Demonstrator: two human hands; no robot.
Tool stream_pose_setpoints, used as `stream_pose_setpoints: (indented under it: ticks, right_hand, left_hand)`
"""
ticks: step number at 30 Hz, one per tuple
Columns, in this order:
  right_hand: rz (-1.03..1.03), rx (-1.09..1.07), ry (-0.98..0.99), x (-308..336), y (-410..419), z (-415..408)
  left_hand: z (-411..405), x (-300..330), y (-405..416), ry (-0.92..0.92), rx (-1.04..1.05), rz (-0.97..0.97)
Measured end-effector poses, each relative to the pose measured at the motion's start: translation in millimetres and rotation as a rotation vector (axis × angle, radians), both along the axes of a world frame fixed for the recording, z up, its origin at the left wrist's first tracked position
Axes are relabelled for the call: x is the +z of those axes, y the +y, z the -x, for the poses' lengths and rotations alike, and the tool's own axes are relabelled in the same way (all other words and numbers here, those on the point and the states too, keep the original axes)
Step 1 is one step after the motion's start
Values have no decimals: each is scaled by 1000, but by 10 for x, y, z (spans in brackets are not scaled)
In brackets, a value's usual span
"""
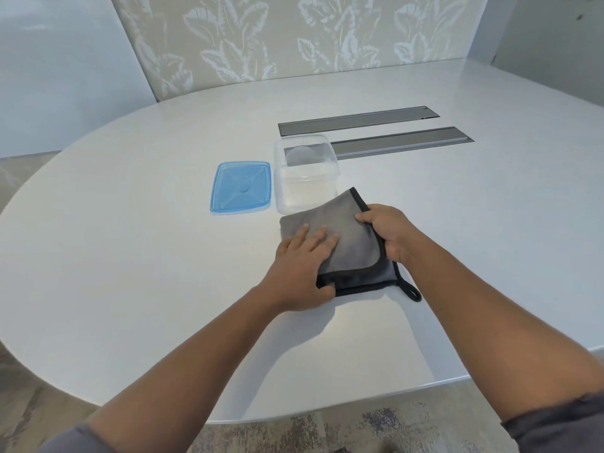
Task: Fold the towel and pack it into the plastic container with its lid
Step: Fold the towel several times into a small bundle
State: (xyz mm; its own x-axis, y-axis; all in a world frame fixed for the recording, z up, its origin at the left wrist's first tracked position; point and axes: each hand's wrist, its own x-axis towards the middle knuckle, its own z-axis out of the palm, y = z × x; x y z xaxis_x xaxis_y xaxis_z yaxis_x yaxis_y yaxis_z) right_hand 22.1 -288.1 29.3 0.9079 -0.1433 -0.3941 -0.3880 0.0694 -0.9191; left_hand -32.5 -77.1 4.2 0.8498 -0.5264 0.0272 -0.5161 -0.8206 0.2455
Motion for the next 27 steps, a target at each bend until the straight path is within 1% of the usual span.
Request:
stream_pose_setpoints:
  ticks: [3,6,9,13,16,19,22,25,27]
  right_hand:
    - [41,-40,46,-25,-70,-27]
    - [127,-25,92,-61,-100,-5]
    - [225,15,82,-119,-112,8]
    - [385,57,55,-77,-117,-40]
    - [552,100,28,-69,-125,-24]
    - [711,186,35,-104,-138,32]
    - [779,255,42,-65,-133,59]
    - [830,257,40,-20,-143,65]
    - [942,239,41,5,-149,85]
  left_hand:
    - [62,-105,10,61,71,92]
    - [110,-189,23,139,137,104]
    - [81,-180,6,229,124,62]
    - [51,-104,-35,297,71,-50]
    - [67,-72,-58,323,58,-96]
    - [85,-47,-79,345,64,-104]
    - [79,-35,-86,357,62,-115]
    - [69,-21,-69,371,45,-135]
    - [60,1,-66,381,29,-151]
